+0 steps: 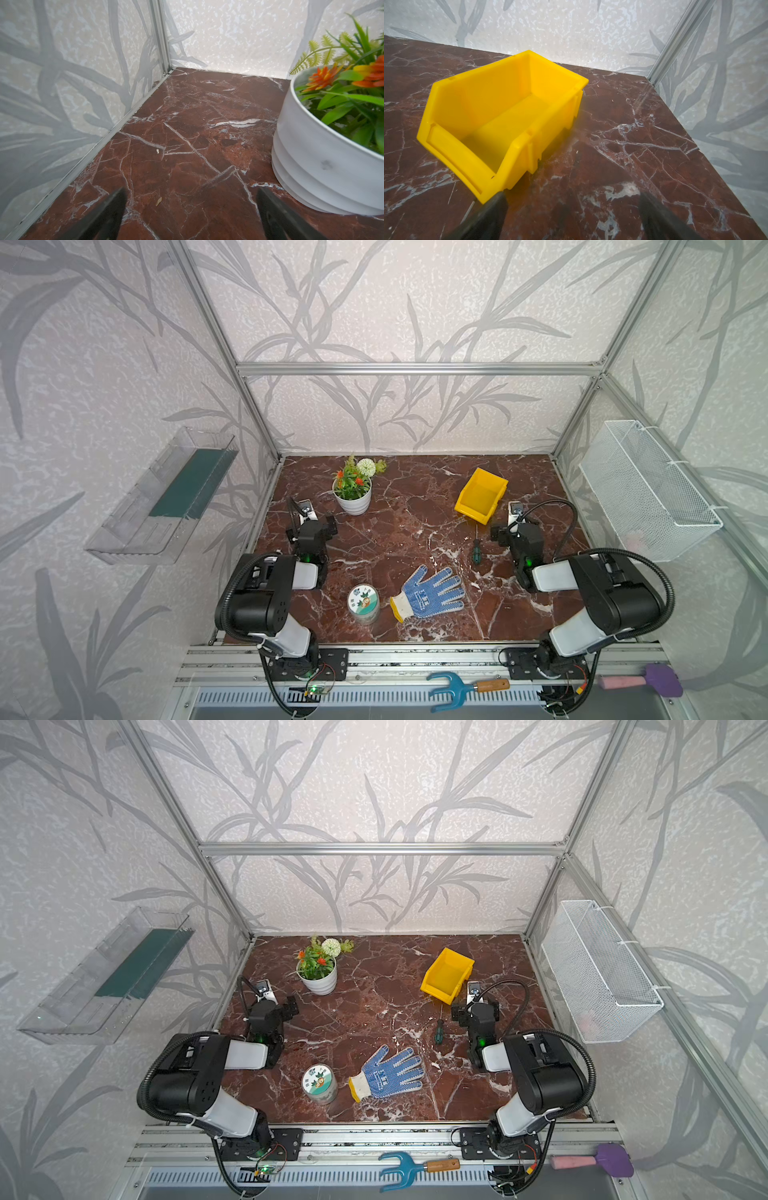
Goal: Put the screwdriver in the bin
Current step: Pick up the screwdriver from the middle-right of the table.
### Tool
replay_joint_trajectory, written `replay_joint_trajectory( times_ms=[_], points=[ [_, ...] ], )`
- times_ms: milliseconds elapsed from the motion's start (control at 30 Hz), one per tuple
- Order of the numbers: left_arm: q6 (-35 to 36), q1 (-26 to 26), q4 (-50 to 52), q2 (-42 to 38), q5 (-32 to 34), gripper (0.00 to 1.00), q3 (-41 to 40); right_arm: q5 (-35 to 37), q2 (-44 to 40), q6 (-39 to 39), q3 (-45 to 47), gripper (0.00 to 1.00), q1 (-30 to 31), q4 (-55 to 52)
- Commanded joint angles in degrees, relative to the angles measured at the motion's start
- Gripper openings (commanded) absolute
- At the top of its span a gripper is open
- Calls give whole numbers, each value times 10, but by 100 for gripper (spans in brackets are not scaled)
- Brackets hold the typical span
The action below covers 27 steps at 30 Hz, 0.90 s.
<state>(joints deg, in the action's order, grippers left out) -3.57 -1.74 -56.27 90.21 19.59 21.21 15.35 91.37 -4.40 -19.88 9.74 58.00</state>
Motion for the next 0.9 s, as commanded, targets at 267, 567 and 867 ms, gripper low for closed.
replay_joint_trajectory(
  times_ms=[267,567,867],
  points=[
    [6,2,-10,3,4,99,-5,4,0,2,-5,99,-3,12],
    [6,2,-10,3,4,99,-5,4,1,2,-5,99,-3,12],
    [2,2,-14,2,15,99,-6,4,1,2,-5,99,-3,11]
  ],
)
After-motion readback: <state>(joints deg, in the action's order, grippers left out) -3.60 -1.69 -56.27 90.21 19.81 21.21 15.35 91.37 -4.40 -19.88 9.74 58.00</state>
